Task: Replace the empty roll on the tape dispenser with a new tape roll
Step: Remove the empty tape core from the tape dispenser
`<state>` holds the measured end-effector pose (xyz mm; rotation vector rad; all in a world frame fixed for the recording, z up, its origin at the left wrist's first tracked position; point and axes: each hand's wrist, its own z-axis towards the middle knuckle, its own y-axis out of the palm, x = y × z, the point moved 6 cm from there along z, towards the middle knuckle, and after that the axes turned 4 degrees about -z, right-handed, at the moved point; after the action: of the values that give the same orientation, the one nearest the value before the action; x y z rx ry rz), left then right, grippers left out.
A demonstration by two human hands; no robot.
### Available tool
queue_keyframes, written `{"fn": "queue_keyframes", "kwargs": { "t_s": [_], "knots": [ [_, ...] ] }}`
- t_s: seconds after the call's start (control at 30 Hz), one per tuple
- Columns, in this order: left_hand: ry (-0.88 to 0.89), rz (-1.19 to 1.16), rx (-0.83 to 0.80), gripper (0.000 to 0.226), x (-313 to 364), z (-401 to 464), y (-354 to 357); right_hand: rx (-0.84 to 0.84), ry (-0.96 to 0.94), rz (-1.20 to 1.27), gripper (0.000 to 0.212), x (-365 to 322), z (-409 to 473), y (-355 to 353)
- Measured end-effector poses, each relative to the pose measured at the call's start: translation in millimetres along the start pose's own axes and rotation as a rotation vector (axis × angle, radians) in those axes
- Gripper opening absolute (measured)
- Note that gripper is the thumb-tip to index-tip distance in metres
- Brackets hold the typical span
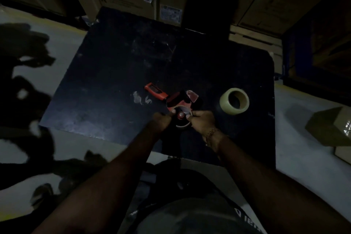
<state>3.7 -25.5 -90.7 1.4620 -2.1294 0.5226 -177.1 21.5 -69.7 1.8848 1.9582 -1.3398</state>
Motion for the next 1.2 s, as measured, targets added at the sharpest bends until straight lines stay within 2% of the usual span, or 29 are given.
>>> {"fn": "queue_keyframes", "kwargs": {
  "t_s": [0.07,0.23,0.47,1.0,1.07,1.17,1.2],
  "knots": [
    [-0.025,0.046,0.022,0.075,-0.7,7.7,-1.3,0.003,0.005,0.013,0.017,3.0,-0.2,-2.8],
    [0.129,0.248,0.047,0.057,17.4,0.5,11.4,0.046,0.022,0.000,0.021,2.9,1.2,-9.9],
    [0.116,0.373,0.028,0.049,11.7,6.1,20.1,0.057,0.053,0.025,0.030,12.1,3.8,-7.6],
    [0.060,0.442,0.085,0.041,10.5,5.1,26.1,0.121,0.071,0.050,0.015,7.6,0.7,-8.6],
    [0.062,0.441,0.091,0.047,13.7,1.2,25.5,0.137,0.076,0.048,0.016,8.5,0.3,-7.8],
    [0.030,0.465,0.103,0.074,12.0,5.4,23.6,0.141,0.074,0.026,0.019,7.2,-1.3,-6.6],
    [0.024,0.477,0.112,0.076,9.5,9.4,23.4,0.143,0.078,0.027,0.019,6.8,-1.9,-7.2]
  ]
}}
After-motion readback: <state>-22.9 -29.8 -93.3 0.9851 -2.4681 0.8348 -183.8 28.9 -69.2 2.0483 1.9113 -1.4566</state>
